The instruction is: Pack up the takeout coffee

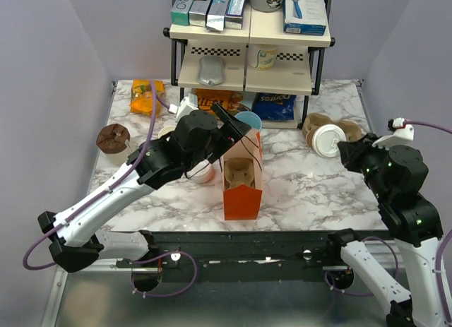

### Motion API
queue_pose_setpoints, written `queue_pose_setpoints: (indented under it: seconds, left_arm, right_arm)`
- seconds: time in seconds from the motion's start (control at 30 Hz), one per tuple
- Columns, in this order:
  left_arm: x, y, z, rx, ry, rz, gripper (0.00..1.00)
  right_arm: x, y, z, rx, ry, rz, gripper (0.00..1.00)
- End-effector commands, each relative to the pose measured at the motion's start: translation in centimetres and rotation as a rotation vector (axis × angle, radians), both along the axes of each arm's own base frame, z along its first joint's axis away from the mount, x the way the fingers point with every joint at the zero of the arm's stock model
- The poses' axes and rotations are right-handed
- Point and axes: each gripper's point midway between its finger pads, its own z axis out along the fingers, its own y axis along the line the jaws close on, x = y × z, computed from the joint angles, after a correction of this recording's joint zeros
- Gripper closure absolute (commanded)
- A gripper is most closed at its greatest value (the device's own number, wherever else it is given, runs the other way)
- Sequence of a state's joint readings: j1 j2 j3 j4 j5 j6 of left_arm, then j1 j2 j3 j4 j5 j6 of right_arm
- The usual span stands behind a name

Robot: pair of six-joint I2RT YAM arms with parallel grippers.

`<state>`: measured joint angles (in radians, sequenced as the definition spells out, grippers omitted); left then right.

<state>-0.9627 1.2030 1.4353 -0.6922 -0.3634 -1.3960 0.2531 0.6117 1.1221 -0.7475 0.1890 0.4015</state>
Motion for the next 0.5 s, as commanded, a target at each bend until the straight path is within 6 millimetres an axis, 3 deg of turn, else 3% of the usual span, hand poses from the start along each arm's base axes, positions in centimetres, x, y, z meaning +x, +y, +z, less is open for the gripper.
queue_pose_setpoints:
  seconds: [0.0,0.2,0.27,0.4,0.47]
  left_arm:
    - [-0.4,3.3,2.3,0.234,-0.131,-0.05,0.01]
    - [-0.6,5.0,2.0,0.395,-0.187,-0.113,0.01]
    - [-0.1,6.4,1.9,0.461,-0.198,-0.114,0.01]
    - [2.2,8.7,5.6,0.484,-0.374,-0.037,0.01]
    - [4.1,9.9,6.7,0.499,-0.426,-0.034,0.01]
  right_arm:
    - [0.3,2.0,2.2,0.002,-0.052,0.117,0.99]
    - [0.5,4.7,3.0,0.029,-0.048,0.263,0.99]
    - [0.4,5.1,3.3,0.024,-0.052,0.29,0.99]
    - [0.3,5.3,5.8,-0.017,-0.105,0.324,0.99]
    - [-0.6,6.1,8.1,-0.004,-0.155,0.385,0.99]
